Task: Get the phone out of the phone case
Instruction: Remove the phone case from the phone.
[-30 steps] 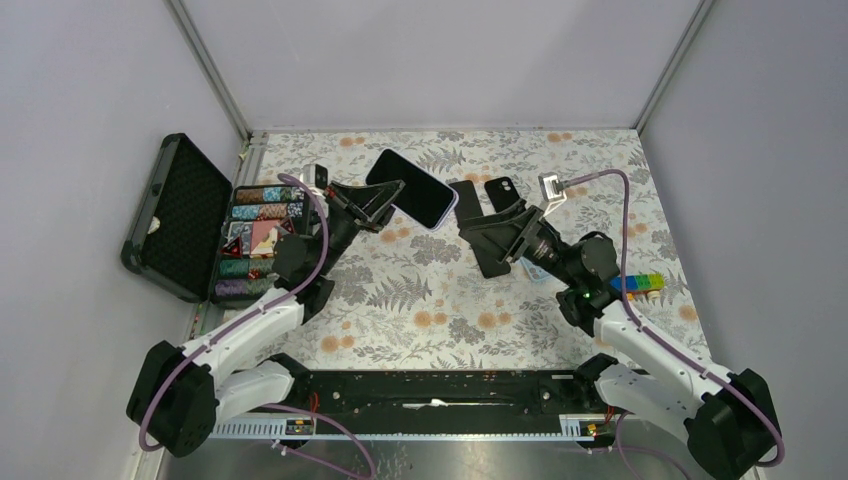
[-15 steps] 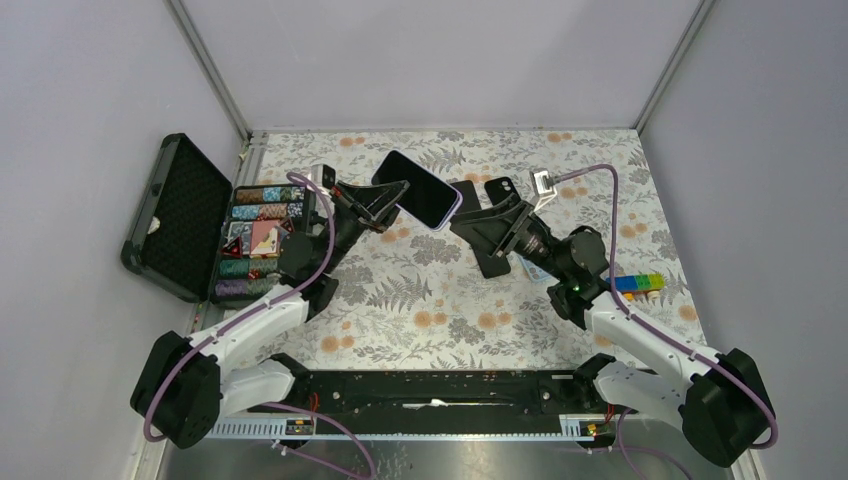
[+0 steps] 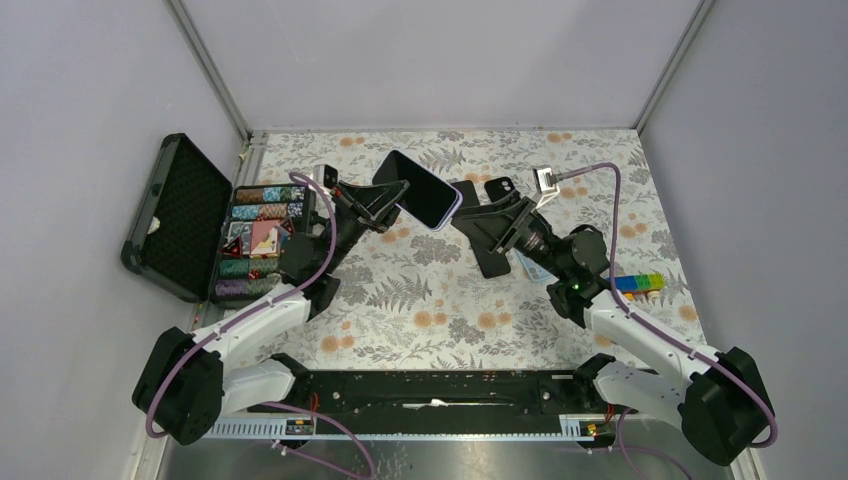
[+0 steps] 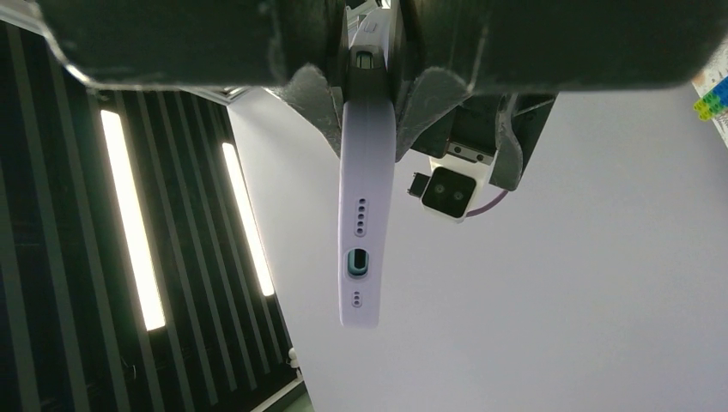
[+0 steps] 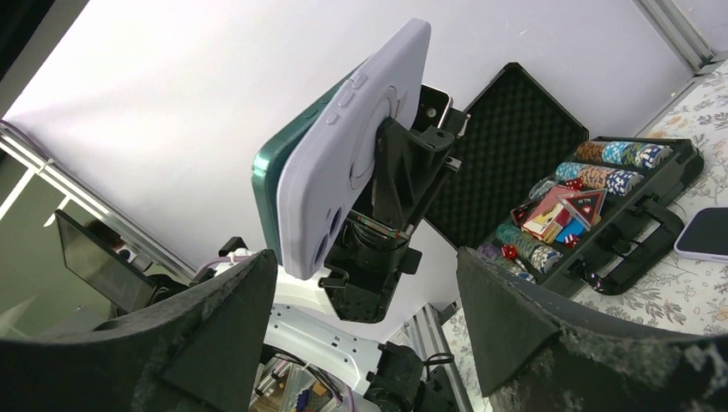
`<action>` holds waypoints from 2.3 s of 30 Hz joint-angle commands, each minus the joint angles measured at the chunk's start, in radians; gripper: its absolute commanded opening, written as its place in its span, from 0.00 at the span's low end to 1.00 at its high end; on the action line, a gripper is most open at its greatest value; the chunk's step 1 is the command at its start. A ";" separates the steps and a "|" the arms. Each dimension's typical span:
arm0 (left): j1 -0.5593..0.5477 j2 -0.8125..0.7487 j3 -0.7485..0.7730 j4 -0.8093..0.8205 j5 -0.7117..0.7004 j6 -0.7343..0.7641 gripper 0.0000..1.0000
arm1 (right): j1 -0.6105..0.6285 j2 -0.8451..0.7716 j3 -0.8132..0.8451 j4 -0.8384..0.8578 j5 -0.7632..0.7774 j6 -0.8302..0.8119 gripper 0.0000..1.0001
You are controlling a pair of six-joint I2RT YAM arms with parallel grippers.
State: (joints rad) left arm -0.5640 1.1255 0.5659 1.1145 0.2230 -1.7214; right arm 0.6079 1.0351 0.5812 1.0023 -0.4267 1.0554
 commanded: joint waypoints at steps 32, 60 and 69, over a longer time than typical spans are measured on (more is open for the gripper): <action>-0.022 -0.032 -0.004 0.131 -0.020 0.009 0.00 | 0.010 0.191 0.174 -0.329 0.043 0.064 0.21; -0.033 -0.361 -0.128 -0.681 -0.206 0.685 0.86 | 0.016 0.120 0.011 -0.270 0.043 0.089 0.00; -0.154 -0.456 -0.094 -0.970 -0.304 1.163 0.93 | 0.017 0.154 -0.031 -0.513 0.088 -0.003 0.00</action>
State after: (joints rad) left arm -0.6392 0.6693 0.4297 0.2615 0.0261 -0.8318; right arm 0.6239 1.1786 0.5343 0.5888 -0.3801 1.1118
